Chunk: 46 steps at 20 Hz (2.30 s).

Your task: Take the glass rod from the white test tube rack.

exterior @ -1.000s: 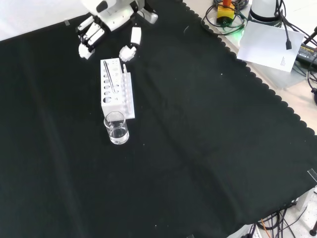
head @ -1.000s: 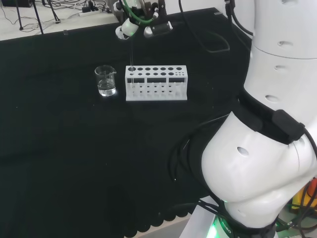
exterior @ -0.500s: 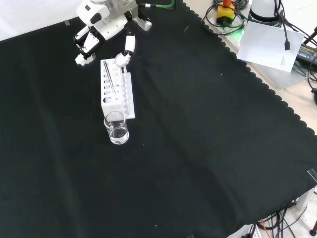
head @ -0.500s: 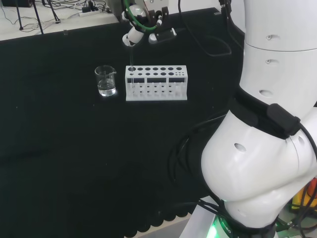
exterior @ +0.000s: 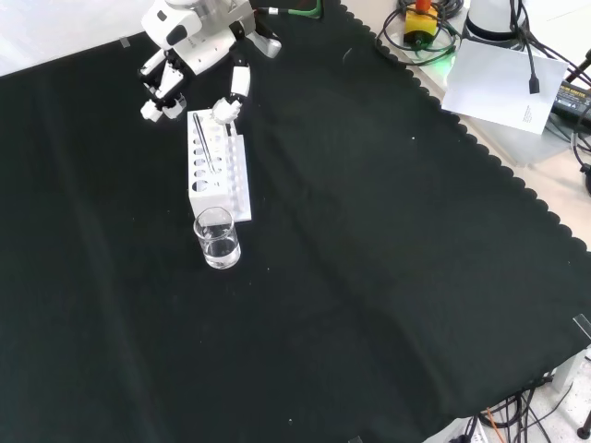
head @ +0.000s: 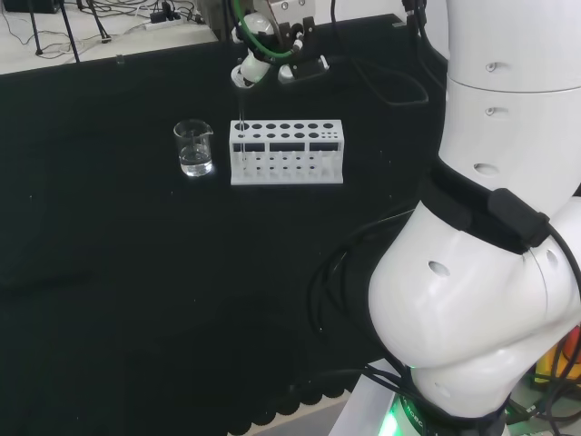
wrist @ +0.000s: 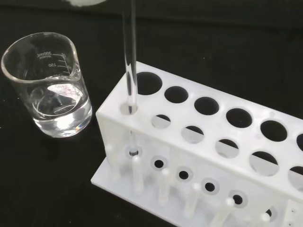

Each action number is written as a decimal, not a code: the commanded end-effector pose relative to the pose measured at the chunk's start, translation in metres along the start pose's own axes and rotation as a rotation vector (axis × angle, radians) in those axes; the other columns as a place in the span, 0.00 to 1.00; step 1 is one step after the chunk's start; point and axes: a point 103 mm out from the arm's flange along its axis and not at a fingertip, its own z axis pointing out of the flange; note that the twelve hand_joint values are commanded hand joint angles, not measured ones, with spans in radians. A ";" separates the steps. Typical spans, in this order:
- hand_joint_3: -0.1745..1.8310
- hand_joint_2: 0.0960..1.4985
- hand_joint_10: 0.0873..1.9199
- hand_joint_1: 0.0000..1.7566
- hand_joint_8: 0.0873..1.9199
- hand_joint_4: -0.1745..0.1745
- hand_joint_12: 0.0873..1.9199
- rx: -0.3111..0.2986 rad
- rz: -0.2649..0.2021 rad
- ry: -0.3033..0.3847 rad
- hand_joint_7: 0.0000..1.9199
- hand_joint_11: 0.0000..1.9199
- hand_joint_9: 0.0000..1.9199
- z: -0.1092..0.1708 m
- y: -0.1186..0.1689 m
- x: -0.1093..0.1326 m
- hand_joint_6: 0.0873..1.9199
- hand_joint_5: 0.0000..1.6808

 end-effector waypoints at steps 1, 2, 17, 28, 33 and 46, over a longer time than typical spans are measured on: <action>0.42 0.50 0.45 0.40 0.47 0.06 0.72 0.006 -0.010 0.008 0.33 0.09 0.45 0.002 0.000 0.005 0.00 0.18; 0.42 0.50 0.44 0.40 0.47 0.06 0.72 0.008 -0.012 0.012 0.35 0.10 0.46 0.002 0.000 0.005 0.00 0.19; 0.42 0.51 0.43 0.45 0.43 0.00 0.69 0.002 -0.037 0.025 0.47 0.26 0.65 0.004 0.011 0.018 0.36 0.26; 0.47 0.42 0.43 0.59 0.42 0.00 0.61 -0.055 -0.055 0.018 0.58 0.48 0.75 0.012 0.017 0.016 0.45 0.42; 0.35 0.53 0.43 0.64 0.43 0.00 0.56 -0.072 -0.068 0.023 0.62 0.60 0.78 0.014 0.023 0.022 0.51 0.54; 0.36 0.50 0.50 0.74 0.55 0.00 0.51 -0.320 -0.073 -0.026 0.61 0.74 0.82 -0.014 0.012 0.024 0.36 0.62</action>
